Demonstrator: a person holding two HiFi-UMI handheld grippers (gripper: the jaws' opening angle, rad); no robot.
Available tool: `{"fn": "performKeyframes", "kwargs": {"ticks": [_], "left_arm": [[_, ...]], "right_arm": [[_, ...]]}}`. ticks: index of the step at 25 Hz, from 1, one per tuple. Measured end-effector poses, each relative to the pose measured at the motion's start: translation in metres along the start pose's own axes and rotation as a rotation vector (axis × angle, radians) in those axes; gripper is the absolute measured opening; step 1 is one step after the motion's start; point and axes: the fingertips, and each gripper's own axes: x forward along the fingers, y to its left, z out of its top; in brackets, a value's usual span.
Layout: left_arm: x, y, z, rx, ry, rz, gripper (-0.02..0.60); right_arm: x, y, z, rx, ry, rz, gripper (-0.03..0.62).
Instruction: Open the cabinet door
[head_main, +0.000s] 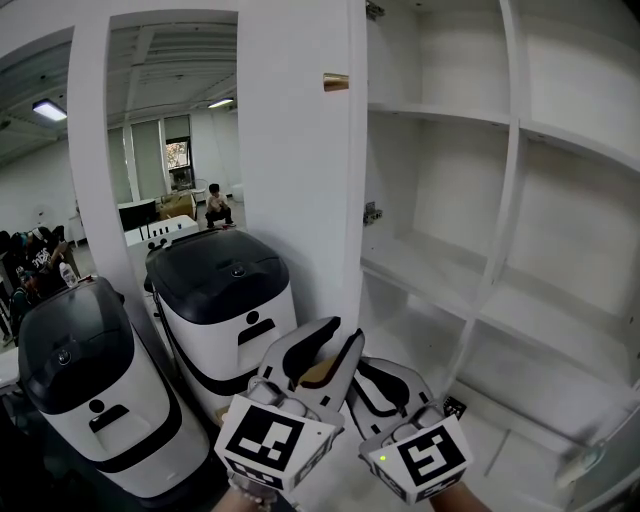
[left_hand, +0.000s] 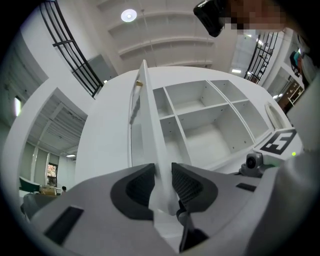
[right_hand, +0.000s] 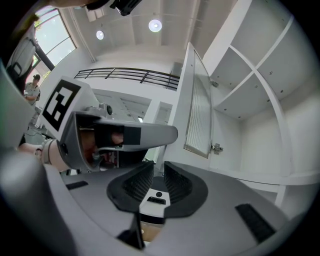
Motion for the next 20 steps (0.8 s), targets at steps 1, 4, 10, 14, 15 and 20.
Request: {"fn": "performKeyframes", "kwargs": {"ticks": [1, 4, 10, 14, 15, 20], "left_arm": [[-0.001, 0.002, 0.000, -0.001, -0.001, 0.001, 0.109], [-0.004, 0.008, 0.000, -0.004, -0.001, 0.004, 0.106], [-0.015, 0.027, 0.000, -0.035, -0.016, 0.019, 0.095], [-0.020, 0.037, -0.001, -0.029, -0.020, 0.020, 0.091], [-0.021, 0.040, -0.002, -0.028, -0.018, 0.020, 0.091], [-0.030, 0.063, -0.003, -0.070, -0.031, 0.038, 0.082]], "right_arm": [[-0.001, 0.001, 0.001, -0.005, 0.003, 0.002, 0.069], [-0.005, 0.003, 0.002, -0.005, 0.041, -0.002, 0.069], [-0.009, 0.002, -0.001, 0.005, -0.003, -0.033, 0.002], [-0.012, 0.003, -0.005, 0.013, 0.008, -0.035, 0.003], [-0.013, 0.004, -0.006, 0.014, 0.011, -0.033, 0.003], [-0.021, 0.003, -0.011, 0.026, 0.028, -0.043, 0.002]]}}
